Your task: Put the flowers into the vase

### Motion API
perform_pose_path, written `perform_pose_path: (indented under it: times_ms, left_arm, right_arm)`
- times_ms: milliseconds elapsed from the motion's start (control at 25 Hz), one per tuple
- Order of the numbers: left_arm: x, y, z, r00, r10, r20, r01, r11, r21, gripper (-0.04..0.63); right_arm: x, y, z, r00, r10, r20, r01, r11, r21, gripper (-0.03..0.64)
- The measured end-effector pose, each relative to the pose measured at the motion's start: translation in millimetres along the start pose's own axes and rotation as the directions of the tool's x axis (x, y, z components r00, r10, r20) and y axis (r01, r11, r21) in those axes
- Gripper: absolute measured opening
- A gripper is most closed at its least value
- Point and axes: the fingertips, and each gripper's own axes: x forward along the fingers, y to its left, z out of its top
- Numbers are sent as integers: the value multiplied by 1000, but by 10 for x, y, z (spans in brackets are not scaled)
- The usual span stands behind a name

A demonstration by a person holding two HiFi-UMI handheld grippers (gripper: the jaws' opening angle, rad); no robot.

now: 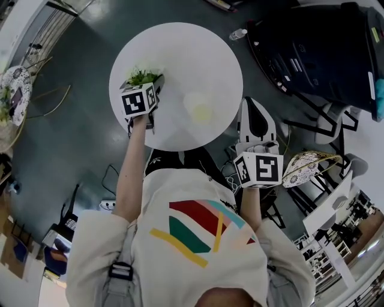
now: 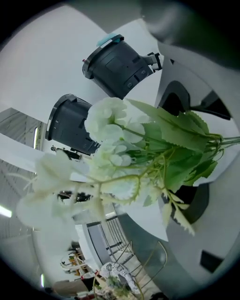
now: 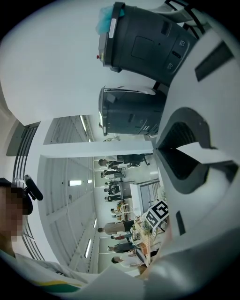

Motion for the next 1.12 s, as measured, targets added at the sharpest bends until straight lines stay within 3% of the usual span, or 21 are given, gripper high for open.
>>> perform_pose_path:
  times_ms: [120,200,440,600,760,880,1120]
  left_arm:
    - [-15,13,20,1000,4,19,-4,1000,-1,343]
    - [-41,-1,39,999,8,38,-8,1000,1,319]
    - [-174,-48,138,993,-10,119,9,1000,6,284]
    - [-413,-89,366,974,-26,226,15,999,48,273]
    - [-758,-254,772,928,-41,370,-8,991,132,268]
    - [-1069,-406,1102,883,-65,466,-19,985,173,265]
    - [-1924,-865,1693,742,-153,653,-39,962,269,261]
  right_arm:
    - [4,55,16,1000,11,7,-11,1000,-16,9]
    - [1,75,29,1000,19,8,-19,1000,-22,9]
    - [-35,137,61,999,45,20,-45,998,-41,9]
    - [-82,189,111,998,49,43,-47,998,-45,9]
    - [-168,192,171,996,50,76,-47,998,-43,9]
    - [-249,204,248,993,55,105,-50,998,-46,9]
    - [-456,128,446,982,45,186,-38,998,-41,9]
